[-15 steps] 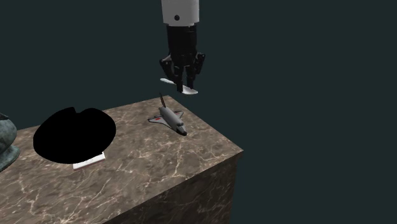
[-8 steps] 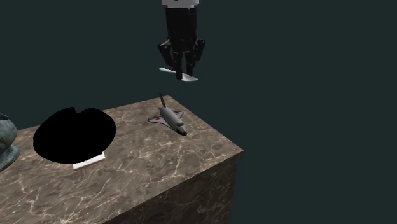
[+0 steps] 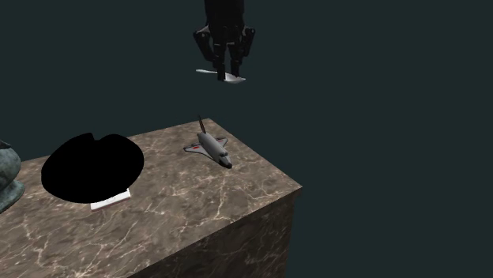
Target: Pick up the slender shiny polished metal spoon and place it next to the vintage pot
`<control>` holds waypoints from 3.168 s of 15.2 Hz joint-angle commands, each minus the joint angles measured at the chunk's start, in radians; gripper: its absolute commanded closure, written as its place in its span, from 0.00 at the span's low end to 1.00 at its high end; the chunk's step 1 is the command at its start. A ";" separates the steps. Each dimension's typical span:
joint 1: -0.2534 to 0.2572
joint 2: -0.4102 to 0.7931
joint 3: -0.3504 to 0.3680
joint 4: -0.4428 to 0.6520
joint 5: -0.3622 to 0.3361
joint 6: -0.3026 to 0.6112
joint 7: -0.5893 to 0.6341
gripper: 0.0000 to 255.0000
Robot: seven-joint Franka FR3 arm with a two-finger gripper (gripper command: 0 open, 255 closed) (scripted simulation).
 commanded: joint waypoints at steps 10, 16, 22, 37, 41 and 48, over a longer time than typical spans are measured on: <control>-0.001 0.052 0.001 0.210 -0.004 -0.158 -0.001 1.00; 0.000 0.089 0.003 0.328 -0.008 -0.239 -0.001 1.00; 0.065 0.076 0.088 0.317 -0.001 -0.245 0.150 1.00; 0.253 0.239 0.315 0.511 -0.048 -0.297 0.554 1.00; 0.331 0.342 0.372 0.636 -0.099 -0.334 0.668 1.00; 0.582 0.644 0.425 1.066 -0.271 -0.496 0.843 1.00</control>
